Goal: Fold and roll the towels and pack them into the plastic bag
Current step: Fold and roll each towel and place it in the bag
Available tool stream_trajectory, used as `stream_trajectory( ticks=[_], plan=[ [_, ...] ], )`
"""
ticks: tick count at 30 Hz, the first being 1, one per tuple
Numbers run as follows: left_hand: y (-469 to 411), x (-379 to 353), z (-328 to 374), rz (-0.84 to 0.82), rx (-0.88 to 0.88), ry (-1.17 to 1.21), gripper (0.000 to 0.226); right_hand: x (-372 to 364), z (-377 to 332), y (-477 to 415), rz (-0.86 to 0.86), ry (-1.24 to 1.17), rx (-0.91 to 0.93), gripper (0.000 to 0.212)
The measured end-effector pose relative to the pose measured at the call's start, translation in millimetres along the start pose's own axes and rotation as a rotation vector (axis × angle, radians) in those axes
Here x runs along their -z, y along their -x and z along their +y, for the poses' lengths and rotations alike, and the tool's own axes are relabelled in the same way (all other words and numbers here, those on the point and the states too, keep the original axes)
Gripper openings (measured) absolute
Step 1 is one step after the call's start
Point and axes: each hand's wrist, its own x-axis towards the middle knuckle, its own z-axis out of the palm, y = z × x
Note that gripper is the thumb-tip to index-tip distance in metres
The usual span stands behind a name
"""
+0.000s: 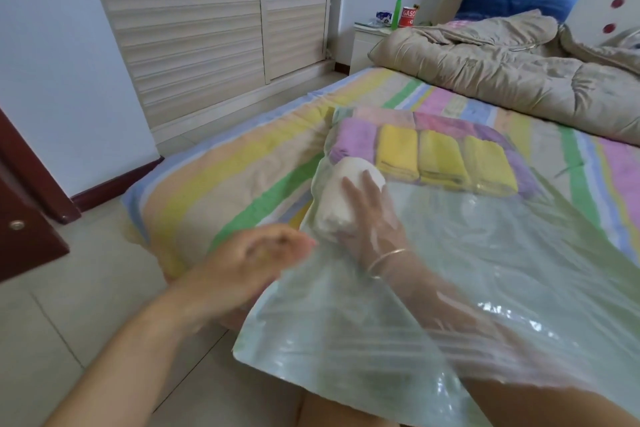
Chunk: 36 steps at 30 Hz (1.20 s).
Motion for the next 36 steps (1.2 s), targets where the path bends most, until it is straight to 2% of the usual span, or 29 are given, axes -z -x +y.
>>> stream_trajectory(
  ticks=[1, 2, 4, 5, 6, 7, 9, 13, 16, 19, 23, 25, 26, 27, 29, 31, 32, 35, 36],
  plan=[
    [-14, 5, -15, 0.241, 0.035, -0.034, 0.061, -2, 5, 2, 0.000, -0.039, -0.014, 0.089],
    [-28, 6, -19, 0.383, 0.116, -0.070, 0.068, -4, 9, 4, 0.000, -0.065, -0.015, 0.089],
    [-44, -7, -20, 0.291, 0.232, -0.211, 0.080, -8, 16, 6, 0.006, -0.062, -0.008, 0.086],
    [-48, -17, -22, 0.209, 0.252, -0.266, 0.068, -9, 16, 5, 0.020, -0.069, 0.015, 0.086],
    [-52, -26, -22, 0.185, 0.270, -0.300, 0.072, -11, 18, 3, 0.036, -0.064, 0.052, 0.087],
    [-55, -32, -27, 0.192, 0.247, -0.356, 0.068, -12, 18, 0, 0.066, -0.070, 0.094, 0.088],
    [-63, -37, -43, 0.271, 0.229, -0.451, 0.043, -11, 19, -5, 0.098, -0.073, 0.145, 0.088],
    [-64, -40, -52, 0.297, 0.201, -0.292, 0.025, -10, 20, -25, 0.023, -0.134, 0.092, 0.086],
    [-59, -43, -48, 0.287, 0.104, -0.186, 0.013, -22, 25, -47, 0.101, -0.067, 0.000, 0.084],
    [-58, -43, -57, 0.267, 0.085, -0.142, 0.017, -28, 23, -66, 0.107, -0.040, -0.140, 0.080],
    [-58, -34, -66, 0.205, 0.189, -0.146, 0.025, -19, 22, -66, -0.049, -0.048, -0.099, 0.086],
    [-61, -28, -65, 0.138, 0.260, -0.083, 0.037, -12, 30, -72, -0.188, -0.068, -0.033, 0.073],
    [-64, -24, -62, 0.109, 0.306, -0.041, 0.040, -5, 32, -79, -0.233, -0.130, -0.098, 0.065],
    [-69, -20, -57, 0.086, 0.343, -0.018, 0.042, -2, 35, -86, -0.171, -0.106, -0.123, 0.060],
    [-86, -12, -47, 0.080, 0.369, -0.017, 0.063, 1, 34, -99, -0.045, -0.122, -0.202, 0.057],
    [-108, -6, -42, 0.127, 0.373, -0.025, 0.072, -8, 24, -105, 0.028, 0.056, -0.184, 0.050],
    [-118, -4, -41, 0.145, 0.363, -0.042, 0.070, -14, 19, -108, 0.037, 0.096, -0.158, 0.052],
    [-136, -2, -47, 0.110, 0.270, -0.115, 0.046, -39, 13, -106, -0.002, 0.294, -0.018, 0.077],
    [-139, -3, -55, 0.104, 0.267, -0.148, 0.041, -47, 17, -106, -0.020, 0.332, -0.007, 0.078]
  ],
)
